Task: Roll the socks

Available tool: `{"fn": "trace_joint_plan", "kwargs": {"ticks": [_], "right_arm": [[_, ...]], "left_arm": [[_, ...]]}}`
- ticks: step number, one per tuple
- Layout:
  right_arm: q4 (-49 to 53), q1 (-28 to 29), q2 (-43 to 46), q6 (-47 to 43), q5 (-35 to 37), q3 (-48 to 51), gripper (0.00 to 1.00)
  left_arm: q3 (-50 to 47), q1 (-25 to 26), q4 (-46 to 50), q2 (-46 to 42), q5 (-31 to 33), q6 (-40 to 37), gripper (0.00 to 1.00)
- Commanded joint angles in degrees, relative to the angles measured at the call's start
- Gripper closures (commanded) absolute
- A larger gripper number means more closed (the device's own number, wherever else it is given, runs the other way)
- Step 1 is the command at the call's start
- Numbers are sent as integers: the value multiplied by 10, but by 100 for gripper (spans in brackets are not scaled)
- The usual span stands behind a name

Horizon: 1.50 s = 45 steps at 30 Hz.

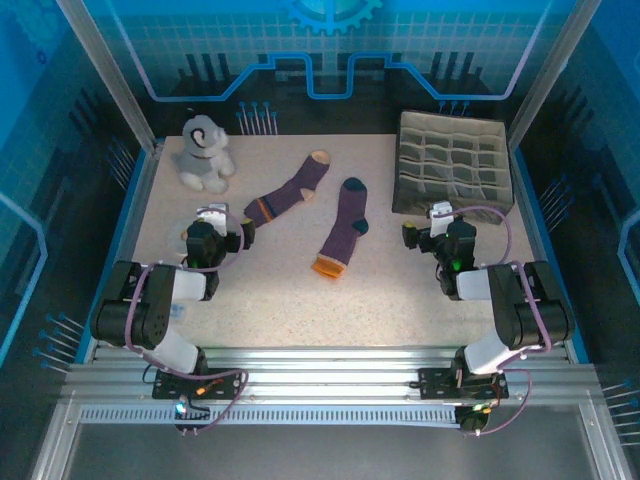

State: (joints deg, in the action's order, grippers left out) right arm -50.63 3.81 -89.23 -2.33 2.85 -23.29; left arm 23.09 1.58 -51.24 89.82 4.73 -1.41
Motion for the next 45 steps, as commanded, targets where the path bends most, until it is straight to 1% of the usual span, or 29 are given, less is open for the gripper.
{"fn": "trace_joint_plan", "kwargs": {"ticks": [1,20,34,36,39,41,42,43,45], "right_arm": [[1,4,12,9,7,4,0],[1,2,12,9,6,4,0],[14,-7,21,16,-14,1,0],[60,-4,57,9,-17,-8,0],[182,7,122,1,-12,-49,1],[267,19,158,14,-20,-84,3],[315,31,175,16,-28,-105,6],[343,45,183,14,-29,-118,8],[430,98,195,1,-13,-154,12]], "left_arm": [[-7,-6,0,-13,1,8,0],[-7,-7,0,-13,1,8,0],[-5,-12,4,-15,-13,10,1],[4,-12,41,-37,-15,10,1],[31,-12,137,-96,0,14,0],[48,-11,191,-136,-6,17,1],[57,-11,218,-155,-10,29,1],[65,-11,243,-170,-21,40,1],[96,-11,317,-197,-55,68,1]]}}
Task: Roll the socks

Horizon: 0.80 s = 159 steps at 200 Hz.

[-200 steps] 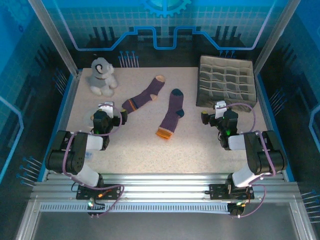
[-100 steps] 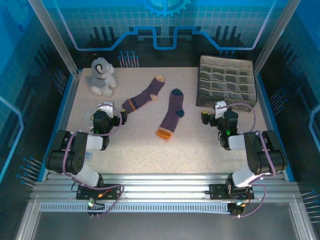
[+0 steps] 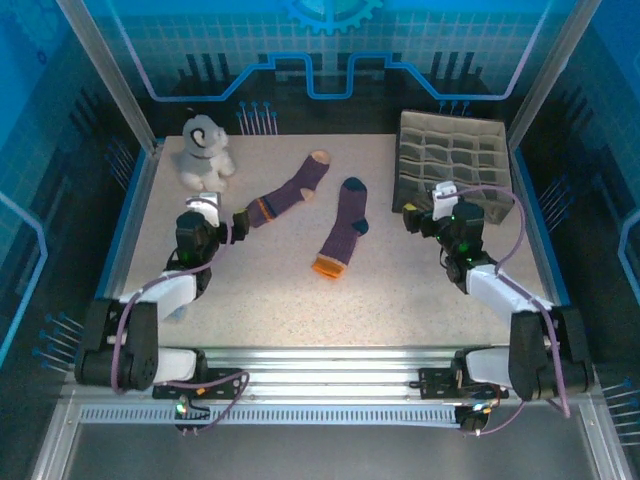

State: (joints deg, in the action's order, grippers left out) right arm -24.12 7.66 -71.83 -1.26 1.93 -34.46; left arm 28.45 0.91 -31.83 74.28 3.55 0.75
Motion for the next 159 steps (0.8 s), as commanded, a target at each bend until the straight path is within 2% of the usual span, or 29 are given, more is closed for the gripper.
{"fn": "trace_joint_plan", "kwargs": {"ticks": [1,22,32,64,94,159], "right_arm": [[204,94,21,-22,5,-62,15],[280,208,-1,-67,24,-96,21],[298,266,-19,-91,31,-102,24],[337,394,-101,-152,88,-131,34],[367,429,-185,-172,108,-179,38],[350,439,-300,-209,187,-234,32]], "left_arm": [[56,-3,161,-52,-66,62,1],[76,9,242,-81,-122,95,1],[77,21,277,-97,-127,100,1],[68,46,373,-151,-149,109,3],[53,56,401,-189,-161,112,8],[52,59,388,-186,-171,109,11]]}}
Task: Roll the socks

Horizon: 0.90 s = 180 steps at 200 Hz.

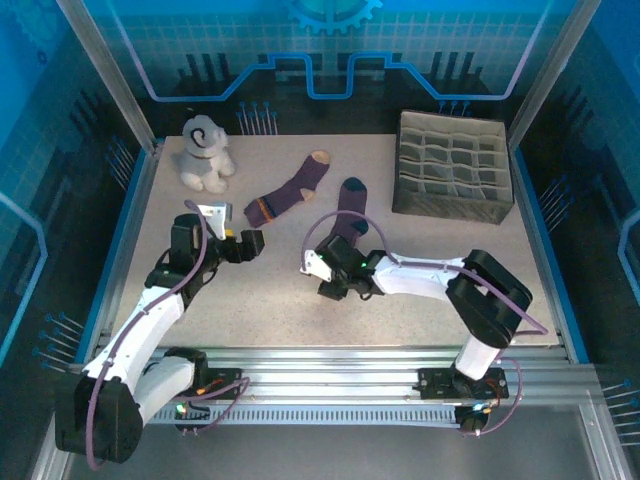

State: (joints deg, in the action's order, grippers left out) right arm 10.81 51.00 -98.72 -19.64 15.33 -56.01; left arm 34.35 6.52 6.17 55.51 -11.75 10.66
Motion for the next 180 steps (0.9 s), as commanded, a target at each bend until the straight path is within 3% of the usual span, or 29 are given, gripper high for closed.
{"fn": "trace_joint_plan", "kwargs": {"ticks": [1,12,28,65,81,97,146,180], "right_arm": [[4,6,-34,-26,56,-22,32],[11,6,-49,-28,63,-33,33],[20,7,-64,-27,69,-46,43],[28,7,-56,-2,57,-45,86],[30,6,-38,23,30,-36,96],[32,4,-20,48,-17,-26,100],[36,-28,5,95,-107,5,100],[52,-84,26,113,-228,11,100]], "left_arm": [[-7,2,8,2,-18,10,11],[-10,2,3,3,-18,10,11],[-14,2,-4,3,-19,8,11],[-23,2,-43,0,-23,1,13],[-32,3,-73,-2,-35,-3,15],[-42,4,-112,-6,-48,-9,16],[-83,27,-232,2,-103,-56,21],[-112,107,-277,33,-155,-167,22]]}}
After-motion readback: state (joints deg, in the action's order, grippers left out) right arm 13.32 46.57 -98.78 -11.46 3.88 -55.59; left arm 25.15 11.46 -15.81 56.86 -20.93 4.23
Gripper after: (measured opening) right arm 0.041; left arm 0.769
